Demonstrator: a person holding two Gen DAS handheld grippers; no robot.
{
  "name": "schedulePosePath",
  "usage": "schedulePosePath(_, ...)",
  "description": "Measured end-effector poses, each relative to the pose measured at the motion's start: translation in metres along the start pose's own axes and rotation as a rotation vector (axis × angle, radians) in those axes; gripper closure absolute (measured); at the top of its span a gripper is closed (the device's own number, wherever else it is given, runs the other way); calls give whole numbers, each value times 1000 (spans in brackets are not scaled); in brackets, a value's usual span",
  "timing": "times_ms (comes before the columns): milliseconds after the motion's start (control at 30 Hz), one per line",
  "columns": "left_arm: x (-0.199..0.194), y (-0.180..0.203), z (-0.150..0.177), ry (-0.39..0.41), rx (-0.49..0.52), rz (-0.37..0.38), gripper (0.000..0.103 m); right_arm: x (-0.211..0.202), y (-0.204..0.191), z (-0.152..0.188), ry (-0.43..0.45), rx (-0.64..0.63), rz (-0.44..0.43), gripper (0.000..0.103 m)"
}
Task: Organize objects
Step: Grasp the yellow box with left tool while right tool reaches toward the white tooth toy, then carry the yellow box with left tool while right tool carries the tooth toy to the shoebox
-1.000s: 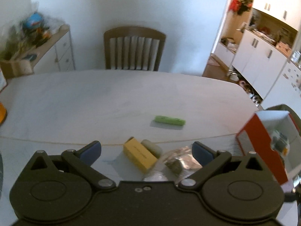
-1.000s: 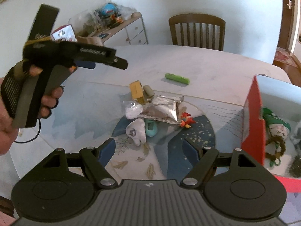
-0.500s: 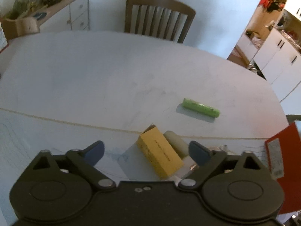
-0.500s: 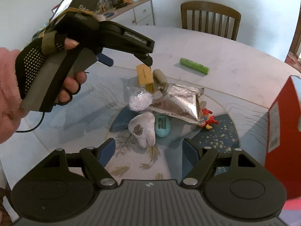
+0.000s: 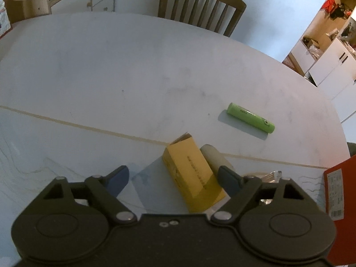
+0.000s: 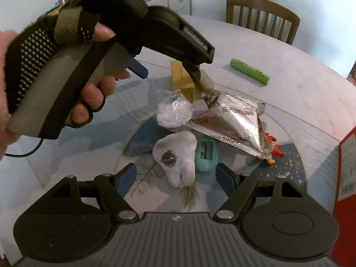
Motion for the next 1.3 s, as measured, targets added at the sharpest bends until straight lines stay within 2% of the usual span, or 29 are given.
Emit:
schedulePosePath(200,1,-1,1,-5,-12,8,45,8,-5,-4,10,-25,40,28)
schedulePosePath(267,1,-3,1,-1,-14,14,56,10,-6,-5,13,-37,64,34)
schedulePosePath(400,0,-4,2,5,-12,21,67,11,-5,-5,14,-54,100,41)
schedulePosePath(433,0,-5,2,6,-12,23,71,11,-5,-5,15,-62,111,46)
schedulePosePath(533,-2,-5,3,18,1,6,73,11,-8,-4,17,-83,136,50)
schedulePosePath(733,-8,-8,7,35,15,-1,74,6,-16,-1,21,-136,170,68)
schedulePosePath(1000,-23,-12,19,51,35,4,75,-9,-20,2,28,-106,134,70)
schedulePosePath(1300,-60,-6,39,71,78,17,75,-61,-11,6,76,-6,86,70)
Point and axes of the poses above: each gripper's, at about its wrist camera, not at the fingertips, and x roughly the way its jaws point, y to its right, z to its underside, the point moved 5 cm from there along x, roughly the way its jaws point, and after that the axes turned 2 degrees about -y, right-handed, at the moved point
